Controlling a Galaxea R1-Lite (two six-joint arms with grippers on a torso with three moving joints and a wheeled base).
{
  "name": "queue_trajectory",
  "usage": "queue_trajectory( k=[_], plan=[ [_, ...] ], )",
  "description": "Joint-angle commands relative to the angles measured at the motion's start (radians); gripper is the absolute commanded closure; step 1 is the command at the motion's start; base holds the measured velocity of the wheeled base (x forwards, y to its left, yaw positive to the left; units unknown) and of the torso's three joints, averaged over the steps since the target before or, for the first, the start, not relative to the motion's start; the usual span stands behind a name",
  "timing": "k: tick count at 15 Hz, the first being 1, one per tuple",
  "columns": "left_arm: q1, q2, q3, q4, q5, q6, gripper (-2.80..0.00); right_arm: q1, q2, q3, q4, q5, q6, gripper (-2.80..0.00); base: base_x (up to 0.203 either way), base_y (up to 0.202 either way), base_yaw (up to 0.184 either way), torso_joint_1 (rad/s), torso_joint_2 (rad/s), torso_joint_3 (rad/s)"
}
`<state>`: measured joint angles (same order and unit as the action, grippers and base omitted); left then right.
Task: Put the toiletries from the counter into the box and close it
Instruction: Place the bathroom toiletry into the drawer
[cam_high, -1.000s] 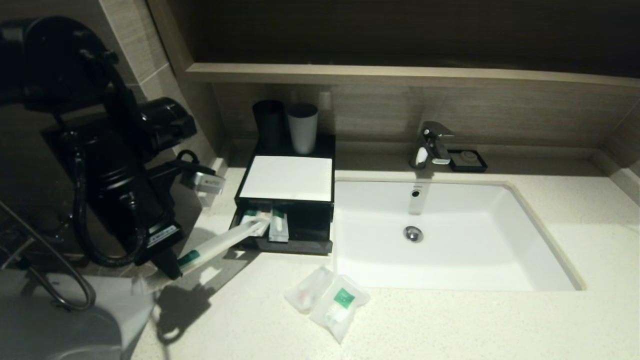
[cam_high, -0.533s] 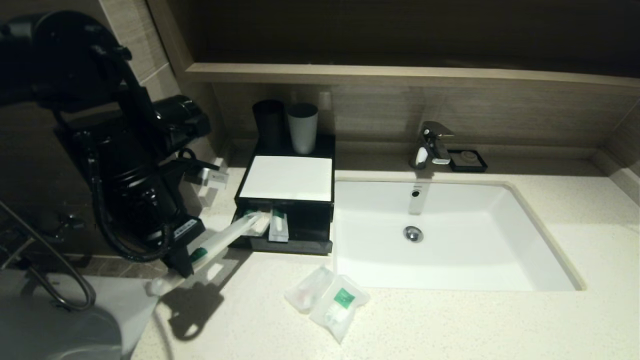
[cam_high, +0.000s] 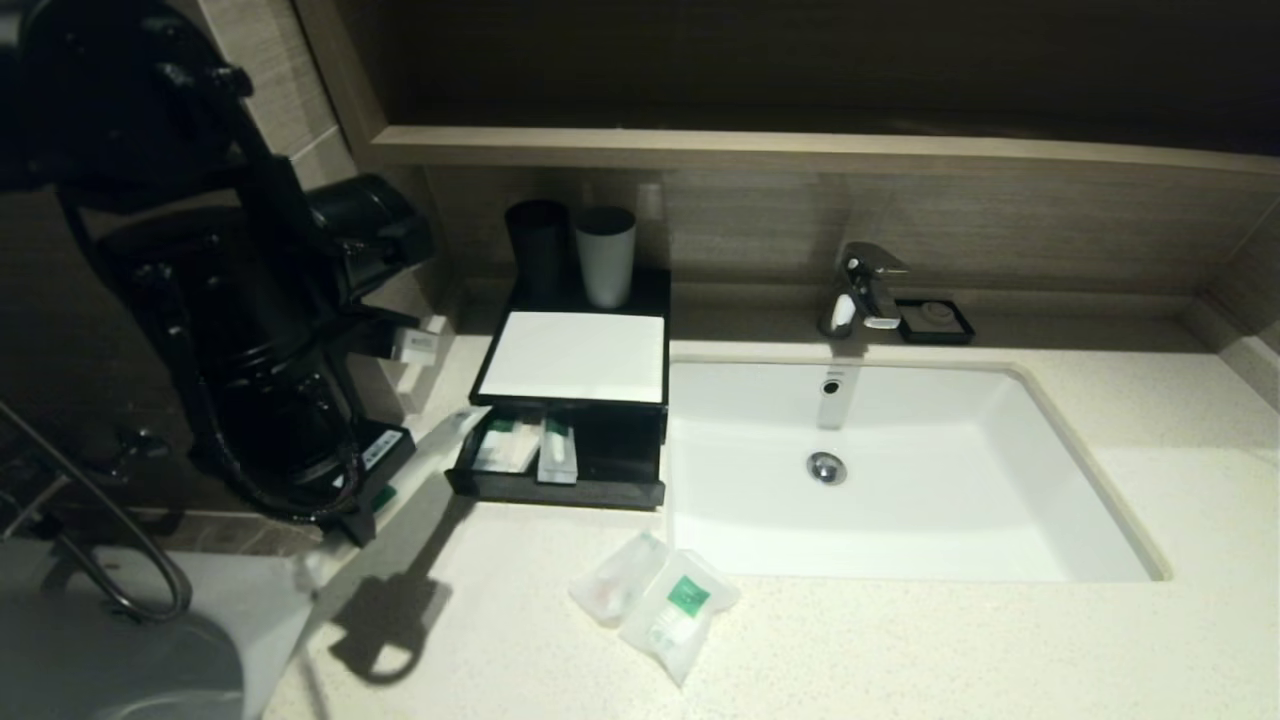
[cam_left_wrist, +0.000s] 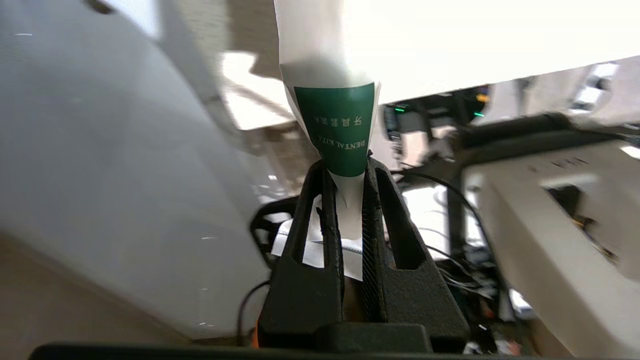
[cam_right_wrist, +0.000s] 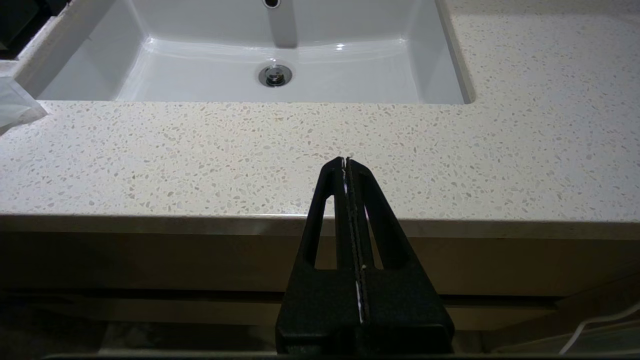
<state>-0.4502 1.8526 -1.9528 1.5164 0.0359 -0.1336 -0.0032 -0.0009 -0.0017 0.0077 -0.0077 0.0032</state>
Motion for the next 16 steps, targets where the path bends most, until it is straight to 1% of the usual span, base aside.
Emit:
queue_trajectory(
  k=[1, 2, 4, 6, 9, 12, 16],
  plan=[
    [-0.008, 0.016, 0.000, 0.007, 0.023, -0.001, 0.00, 0.000, 0.001, 0.000, 0.000, 0.000, 0.000, 0.00, 0.000, 0.000, 0.000, 0.000, 0.00, 0.000],
    [-0.010, 0.020, 0.000, 0.003, 0.024, -0.007, 0.00, 0.000, 0.001, 0.000, 0.000, 0.000, 0.000, 0.00, 0.000, 0.000, 0.000, 0.000, 0.00, 0.000],
    [-0.011, 0.021, 0.000, -0.013, 0.033, -0.055, 0.00, 0.000, 0.001, 0.000, 0.000, 0.000, 0.000, 0.00, 0.000, 0.000, 0.000, 0.000, 0.00, 0.000],
    [-0.028, 0.015, 0.000, -0.022, 0.078, -0.114, 0.00, 0.000, 0.001, 0.000, 0.000, 0.000, 0.000, 0.00, 0.000, 0.000, 0.000, 0.000, 0.00, 0.000],
    [-0.035, 0.010, 0.000, -0.015, 0.098, -0.113, 0.00, 0.000, 0.001, 0.000, 0.000, 0.000, 0.000, 0.00, 0.000, 0.000, 0.000, 0.000, 0.00, 0.000],
    [-0.036, 0.041, 0.000, -0.005, 0.099, -0.104, 0.00, 0.000, 0.001, 0.000, 0.000, 0.000, 0.000, 0.00, 0.000, 0.000, 0.000, 0.000, 0.00, 0.000],
    [-0.036, 0.069, -0.002, -0.038, 0.101, -0.089, 0.00, 0.000, 0.001, 0.000, 0.000, 0.000, 0.000, 0.00, 0.000, 0.000, 0.000, 0.000, 0.00, 0.000]
  ],
)
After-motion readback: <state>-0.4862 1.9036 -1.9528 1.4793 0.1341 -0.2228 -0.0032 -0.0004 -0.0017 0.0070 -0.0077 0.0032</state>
